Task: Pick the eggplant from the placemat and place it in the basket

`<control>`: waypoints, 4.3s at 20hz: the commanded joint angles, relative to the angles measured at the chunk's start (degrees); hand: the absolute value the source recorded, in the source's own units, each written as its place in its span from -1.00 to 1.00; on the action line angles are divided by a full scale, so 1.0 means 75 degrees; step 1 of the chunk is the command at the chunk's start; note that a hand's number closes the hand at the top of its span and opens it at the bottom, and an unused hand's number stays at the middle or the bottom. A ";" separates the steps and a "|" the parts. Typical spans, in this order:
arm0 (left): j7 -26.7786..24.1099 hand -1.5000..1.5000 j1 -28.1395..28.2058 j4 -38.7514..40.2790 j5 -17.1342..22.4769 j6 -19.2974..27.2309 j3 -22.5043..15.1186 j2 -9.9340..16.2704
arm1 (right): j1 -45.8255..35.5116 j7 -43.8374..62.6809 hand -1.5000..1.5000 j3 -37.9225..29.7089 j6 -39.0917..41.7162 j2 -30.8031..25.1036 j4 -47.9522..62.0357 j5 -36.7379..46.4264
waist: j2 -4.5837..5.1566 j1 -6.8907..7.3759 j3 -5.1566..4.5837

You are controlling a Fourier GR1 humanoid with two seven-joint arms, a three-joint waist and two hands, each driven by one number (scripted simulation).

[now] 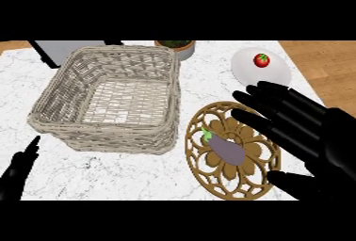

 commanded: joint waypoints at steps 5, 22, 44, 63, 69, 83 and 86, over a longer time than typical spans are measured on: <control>0.0308 0.00 -0.0245 -0.0432 -0.0344 0.0081 -0.0394 -0.0117 | 0.0906 0.2079 -1.00 0.1124 0.2484 -0.1861 -0.2722 0.0197 | 0.0248 0.0599 0.0032; 0.0751 0.00 -0.1263 -0.0055 -0.1024 -0.0009 -0.0573 -0.0660 | 0.1399 0.5036 -1.00 0.1772 0.2541 -0.1184 -0.3427 0.0716 | 0.0439 0.1274 0.0060; 0.1148 0.00 -0.1460 -0.0399 -0.1620 -0.0423 -0.0243 -0.1221 | 0.2076 0.2985 -1.00 0.2321 0.1486 -0.0409 -0.1392 0.2964 | 0.0472 0.1390 0.0065; 0.1052 0.00 -0.1253 -0.0533 -0.2019 -0.1293 0.0666 -0.1454 | 0.3283 0.1658 -1.00 0.2350 0.1216 0.1043 0.0377 0.5154 | 0.0477 0.1416 0.0064; 0.0953 0.00 -0.1059 -0.0510 -0.2590 -0.1163 0.0675 -0.1880 | 0.3422 0.1135 -1.00 0.1733 0.1594 0.1379 0.0509 0.5267 | 0.0478 0.1414 0.0063; 0.0458 0.00 -0.1788 0.0532 -0.3077 -0.1355 0.1193 -0.2234 | 0.2560 0.0018 -1.00 0.0879 0.0953 0.2663 0.3123 0.6158 | 0.0499 0.1415 0.0060; 0.0811 0.00 -0.1046 -0.0559 -0.2907 -0.1737 0.1290 -0.2299 | 0.2841 -0.0165 -1.00 0.0695 0.1231 0.2783 0.2731 0.6423 | 0.0481 0.1432 0.0062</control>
